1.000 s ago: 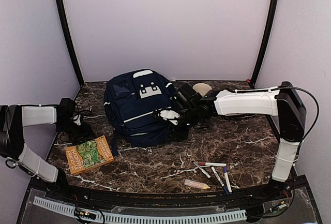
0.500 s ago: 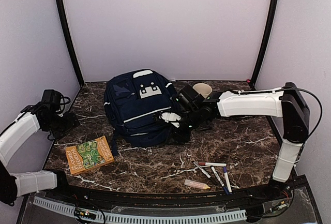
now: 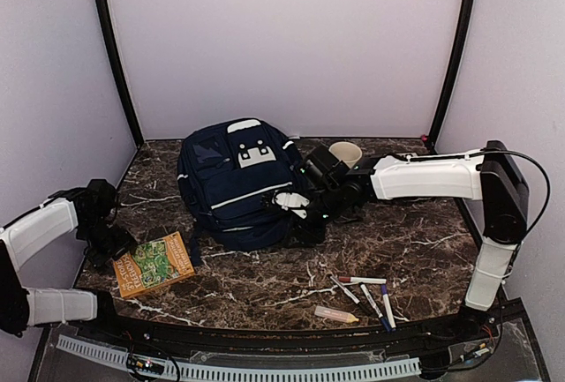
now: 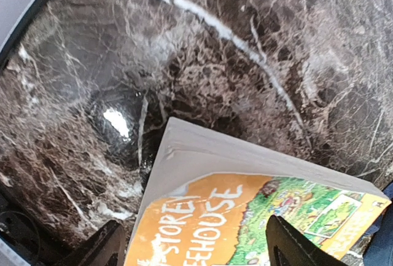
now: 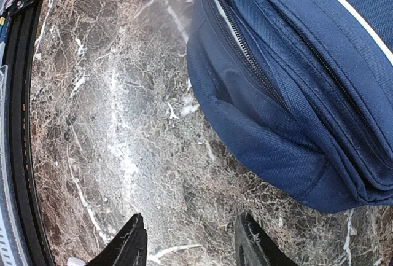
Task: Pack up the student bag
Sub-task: Move the book to the center of the board.
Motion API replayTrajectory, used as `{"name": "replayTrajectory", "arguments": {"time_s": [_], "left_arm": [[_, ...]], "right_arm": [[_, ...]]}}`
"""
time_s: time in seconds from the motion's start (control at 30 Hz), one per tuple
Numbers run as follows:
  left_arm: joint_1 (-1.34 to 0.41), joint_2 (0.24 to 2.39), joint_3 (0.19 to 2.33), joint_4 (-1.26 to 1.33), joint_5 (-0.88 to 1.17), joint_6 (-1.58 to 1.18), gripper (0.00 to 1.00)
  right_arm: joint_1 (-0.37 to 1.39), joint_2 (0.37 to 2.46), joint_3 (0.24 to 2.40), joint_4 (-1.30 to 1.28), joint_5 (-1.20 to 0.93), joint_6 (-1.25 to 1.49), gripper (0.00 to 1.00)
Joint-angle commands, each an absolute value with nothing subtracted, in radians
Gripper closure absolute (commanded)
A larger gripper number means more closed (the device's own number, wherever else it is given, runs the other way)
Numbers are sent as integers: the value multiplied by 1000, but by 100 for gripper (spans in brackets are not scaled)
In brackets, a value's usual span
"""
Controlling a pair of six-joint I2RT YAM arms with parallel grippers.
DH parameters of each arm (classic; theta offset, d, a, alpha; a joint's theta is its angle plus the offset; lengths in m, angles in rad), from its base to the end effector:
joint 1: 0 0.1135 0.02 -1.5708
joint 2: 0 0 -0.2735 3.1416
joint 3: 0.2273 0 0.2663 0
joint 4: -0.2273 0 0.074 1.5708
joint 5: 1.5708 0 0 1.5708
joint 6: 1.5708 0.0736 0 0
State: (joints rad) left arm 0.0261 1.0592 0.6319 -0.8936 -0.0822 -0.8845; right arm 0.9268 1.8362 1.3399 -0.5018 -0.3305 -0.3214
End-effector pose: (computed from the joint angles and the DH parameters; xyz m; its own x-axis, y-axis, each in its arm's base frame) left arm 0.1833 0.0108 0.1563 -0.5780 -0.7863 -0.2183 -0.7786 0.6114 -0.1409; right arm 0.2368 0.3552 0.1859 -0.2065 -0.7727 -0.6003 -0.9773 0.1931 0.0876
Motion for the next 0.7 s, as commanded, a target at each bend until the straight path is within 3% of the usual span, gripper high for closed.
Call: {"name": "replayTrajectory", "arguments": {"time_s": [0.0,0.27,0.47,0.67], "left_arm": [[28,1068,568,-774,-3,-879,20],[-28,1216,543,-560,89,-854,23],[-303,1404,674,-472,85,-812,23],[-441,1618,818,-464,17,-772,23]], "right_arm": [[930,1805,1336,-486,-310,-342,51],[930,1806,1345,-514,-305,-353,50],[929,1811,1345,-508,-307,-355,50],[932,1876,1442,-553,-368,-346,50]]}}
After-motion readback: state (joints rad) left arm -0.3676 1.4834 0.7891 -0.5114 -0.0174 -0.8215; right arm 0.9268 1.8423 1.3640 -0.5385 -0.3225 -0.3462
